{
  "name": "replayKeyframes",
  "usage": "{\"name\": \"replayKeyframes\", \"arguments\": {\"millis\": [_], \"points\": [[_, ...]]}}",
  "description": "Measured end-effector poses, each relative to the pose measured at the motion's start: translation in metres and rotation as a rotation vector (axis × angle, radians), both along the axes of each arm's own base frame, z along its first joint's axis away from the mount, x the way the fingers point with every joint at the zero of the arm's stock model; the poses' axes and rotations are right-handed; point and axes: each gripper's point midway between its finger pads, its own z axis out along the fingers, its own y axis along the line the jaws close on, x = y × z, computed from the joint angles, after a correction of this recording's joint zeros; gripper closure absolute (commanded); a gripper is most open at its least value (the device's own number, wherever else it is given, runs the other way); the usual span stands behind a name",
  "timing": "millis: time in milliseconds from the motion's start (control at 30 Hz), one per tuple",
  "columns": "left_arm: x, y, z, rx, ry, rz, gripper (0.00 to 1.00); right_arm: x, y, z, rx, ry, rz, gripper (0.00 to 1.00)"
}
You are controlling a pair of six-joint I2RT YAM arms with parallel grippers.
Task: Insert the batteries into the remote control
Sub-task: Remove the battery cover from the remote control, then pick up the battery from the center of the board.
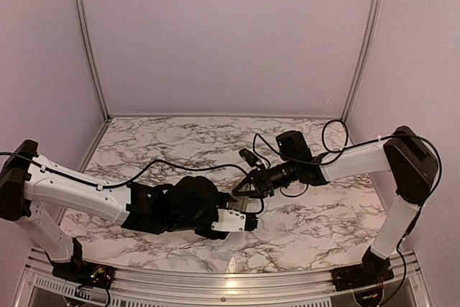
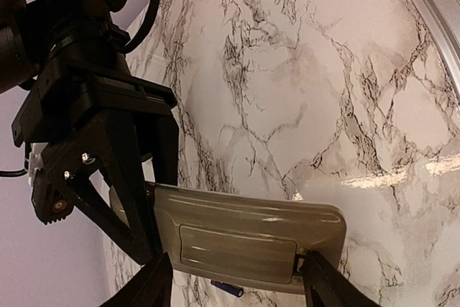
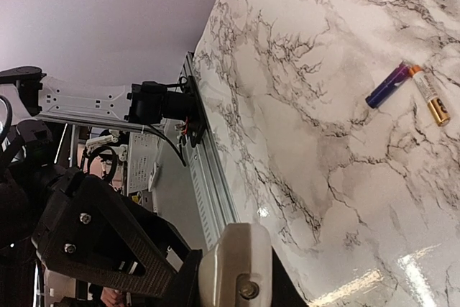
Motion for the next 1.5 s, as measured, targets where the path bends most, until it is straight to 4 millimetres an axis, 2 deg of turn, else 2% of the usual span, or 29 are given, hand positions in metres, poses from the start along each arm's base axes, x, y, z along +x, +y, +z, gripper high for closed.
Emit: {"name": "replayKeyframes", "arguments": {"millis": [300, 600, 733, 933, 1233, 1500], "points": [[-0.007, 0.005, 0.009, -0.026, -0.097, -0.01, 0.36, 0.0, 0.002, -0.003, 0.003, 0.033, 0.016, 1.0], [0.001, 0.011, 0.047, -0.118, -0.205, 0.042, 0.35, 0.009, -0.004, -0.004, -0.001, 0.047, -0.012, 1.0], [0.005, 0.013, 0.056, -0.141, -0.222, 0.064, 0.35, 0.008, -0.005, -0.005, -0.005, 0.064, -0.017, 1.0], [0.006, 0.016, 0.042, -0.114, -0.215, 0.073, 0.35, 0.014, -0.014, -0.009, -0.005, 0.105, -0.053, 1.0], [0.015, 0.02, -0.003, -0.003, -0.203, 0.101, 0.34, 0.023, -0.027, -0.013, 0.004, 0.146, -0.106, 1.0], [0.023, 0.026, -0.007, -0.032, -0.17, 0.151, 0.33, 0.038, -0.042, -0.022, -0.023, 0.133, -0.174, 1.0]]}}
